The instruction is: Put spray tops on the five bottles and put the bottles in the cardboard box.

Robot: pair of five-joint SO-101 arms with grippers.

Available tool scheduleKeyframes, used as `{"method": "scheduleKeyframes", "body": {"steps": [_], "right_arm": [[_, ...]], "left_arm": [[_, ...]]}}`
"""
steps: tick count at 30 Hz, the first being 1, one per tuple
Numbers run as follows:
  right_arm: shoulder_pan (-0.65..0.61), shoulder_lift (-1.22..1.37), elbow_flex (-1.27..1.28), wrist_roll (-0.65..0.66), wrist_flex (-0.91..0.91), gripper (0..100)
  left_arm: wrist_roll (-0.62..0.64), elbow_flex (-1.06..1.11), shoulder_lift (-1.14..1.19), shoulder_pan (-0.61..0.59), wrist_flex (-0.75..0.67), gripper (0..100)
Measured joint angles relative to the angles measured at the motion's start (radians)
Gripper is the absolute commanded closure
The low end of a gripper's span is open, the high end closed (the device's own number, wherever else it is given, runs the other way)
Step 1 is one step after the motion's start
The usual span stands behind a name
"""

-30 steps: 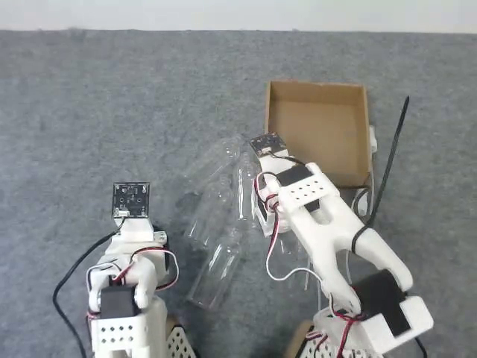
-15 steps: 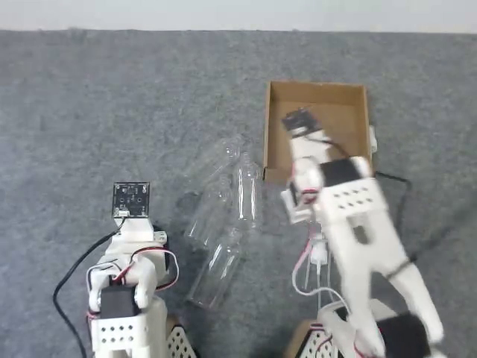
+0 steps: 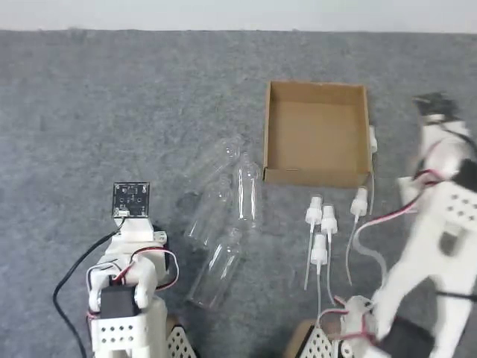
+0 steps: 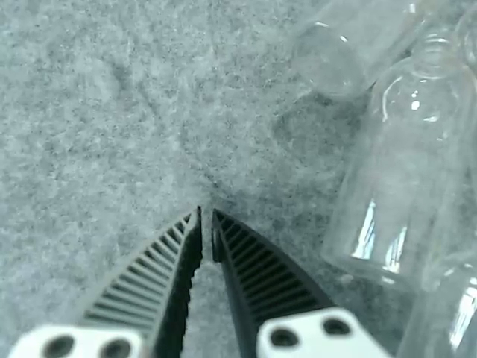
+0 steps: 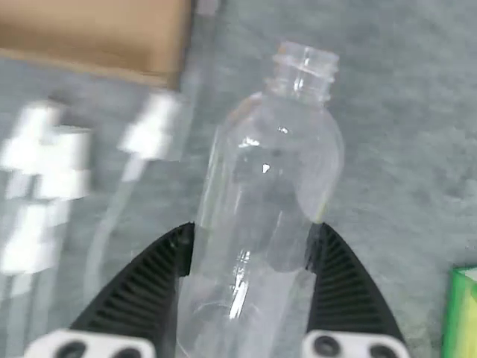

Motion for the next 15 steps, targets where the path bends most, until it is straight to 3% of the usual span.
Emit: {"method": "scheduleKeyframes", "body": {"steps": [3, 11, 15], "right_arm": [[0.072, 0.146, 0.0, 0.052, -0.115, 88.9], [0.107, 0.511, 0.0, 0.095, -0.396, 88.7], [0.104, 0.562, -0.005, 0.098, -0.442, 82.2]], "left_arm": [[0.0, 0.0, 0.0, 0.0, 0.0, 98], [0.0, 0.0, 0.0, 0.0, 0.0, 98], [0.0, 0.0, 0.0, 0.0, 0.0, 98]]}}
